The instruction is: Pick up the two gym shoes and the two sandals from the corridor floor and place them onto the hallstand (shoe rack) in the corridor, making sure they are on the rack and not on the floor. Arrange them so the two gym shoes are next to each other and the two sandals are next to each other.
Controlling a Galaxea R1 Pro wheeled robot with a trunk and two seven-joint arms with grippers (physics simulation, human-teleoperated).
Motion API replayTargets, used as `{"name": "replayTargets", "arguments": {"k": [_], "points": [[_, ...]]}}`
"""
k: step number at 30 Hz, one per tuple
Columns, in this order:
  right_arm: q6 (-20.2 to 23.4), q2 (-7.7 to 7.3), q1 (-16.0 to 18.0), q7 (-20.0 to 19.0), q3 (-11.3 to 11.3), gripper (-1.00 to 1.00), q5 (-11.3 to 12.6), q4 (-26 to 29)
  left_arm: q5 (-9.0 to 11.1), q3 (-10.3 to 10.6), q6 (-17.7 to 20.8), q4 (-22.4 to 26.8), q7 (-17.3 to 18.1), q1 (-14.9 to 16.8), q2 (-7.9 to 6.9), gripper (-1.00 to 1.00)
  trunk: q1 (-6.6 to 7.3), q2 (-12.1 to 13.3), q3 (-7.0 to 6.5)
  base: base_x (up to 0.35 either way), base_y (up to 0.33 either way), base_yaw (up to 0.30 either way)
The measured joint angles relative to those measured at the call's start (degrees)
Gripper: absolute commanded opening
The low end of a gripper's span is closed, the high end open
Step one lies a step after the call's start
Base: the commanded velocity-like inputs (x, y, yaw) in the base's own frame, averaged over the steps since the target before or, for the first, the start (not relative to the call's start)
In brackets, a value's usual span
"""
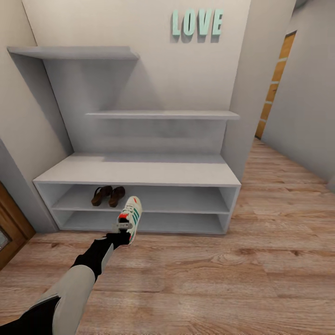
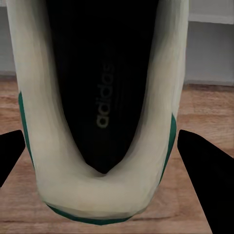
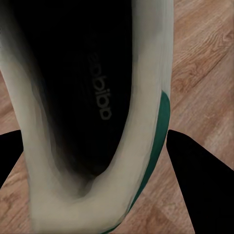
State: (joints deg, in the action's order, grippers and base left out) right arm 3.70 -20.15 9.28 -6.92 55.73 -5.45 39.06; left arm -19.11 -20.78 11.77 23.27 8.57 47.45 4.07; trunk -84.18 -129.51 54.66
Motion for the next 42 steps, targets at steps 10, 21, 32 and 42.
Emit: {"name": "replayTargets", "arguments": {"k": [10, 21, 32, 42], "points": [[-0.1, -0.14, 0.0, 0.0, 0.0, -1.00, 0.0, 0.0, 0.0, 0.0, 0.2, 0.2, 0.0, 0.8, 0.12, -1.00, -2.20, -4.0, 2.66, 0.000, 0.000, 0.000], [-0.1, -0.19, 0.0, 0.0, 0.0, -1.00, 0.0, 0.0, 0.0, 0.1, 0.2, 0.1, 0.0, 0.7, 0.05, -1.00, -4.62, -8.4, 5.64, 0.000, 0.000, 0.000], [-0.1, -0.22, 0.0, 0.2, -0.1, -1.00, -0.1, 0.0, 0.0, 0.8, 0.3, 0.2, 0.1, 1.3, 0.15, -1.00, -7.03, -12.8, 8.51, 0.000, 0.000, 0.000], [-0.3, -0.26, 0.0, 0.1, -0.2, -1.00, -0.1, 0.0, 0.1, 1.0, 3.6, 0.2, 0.0, 2.2, 0.11, -1.00, -7.47, -13.7, 8.96, 0.000, 0.000, 0.000]]}}
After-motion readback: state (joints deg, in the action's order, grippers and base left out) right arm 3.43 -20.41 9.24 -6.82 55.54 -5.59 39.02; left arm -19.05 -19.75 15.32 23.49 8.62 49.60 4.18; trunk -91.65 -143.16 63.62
